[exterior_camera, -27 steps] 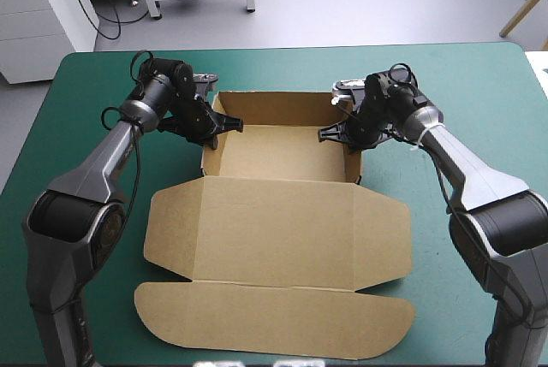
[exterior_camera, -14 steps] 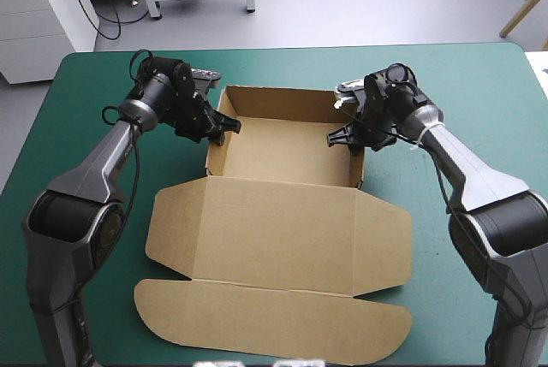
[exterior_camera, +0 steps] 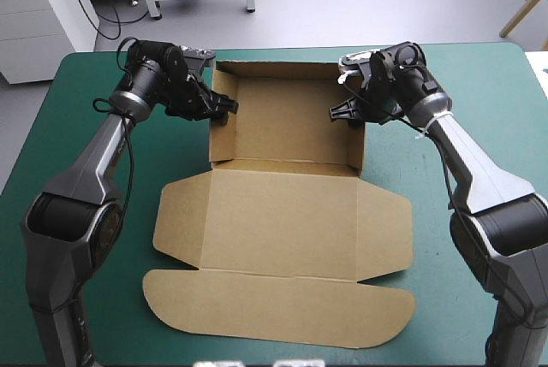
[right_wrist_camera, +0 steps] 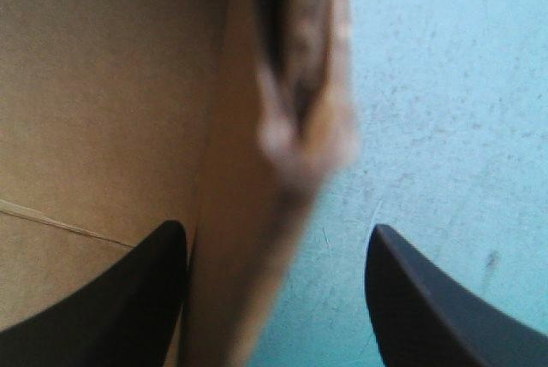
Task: Fold the box
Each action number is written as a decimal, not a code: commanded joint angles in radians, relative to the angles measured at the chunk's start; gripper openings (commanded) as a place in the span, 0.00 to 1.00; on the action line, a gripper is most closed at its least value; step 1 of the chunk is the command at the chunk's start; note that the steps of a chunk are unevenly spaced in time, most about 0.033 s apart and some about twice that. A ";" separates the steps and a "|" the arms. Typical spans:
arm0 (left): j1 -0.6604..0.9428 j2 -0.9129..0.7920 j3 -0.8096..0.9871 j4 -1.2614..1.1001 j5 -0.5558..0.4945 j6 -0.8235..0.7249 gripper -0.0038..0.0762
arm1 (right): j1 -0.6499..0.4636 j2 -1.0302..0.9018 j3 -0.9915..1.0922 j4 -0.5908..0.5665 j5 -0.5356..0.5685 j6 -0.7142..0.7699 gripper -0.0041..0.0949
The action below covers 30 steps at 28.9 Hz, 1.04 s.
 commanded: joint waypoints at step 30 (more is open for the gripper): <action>0.006 -0.303 -0.107 0.077 0.056 0.076 0.04 | -0.038 -0.042 -0.137 -0.023 -0.001 0.136 0.61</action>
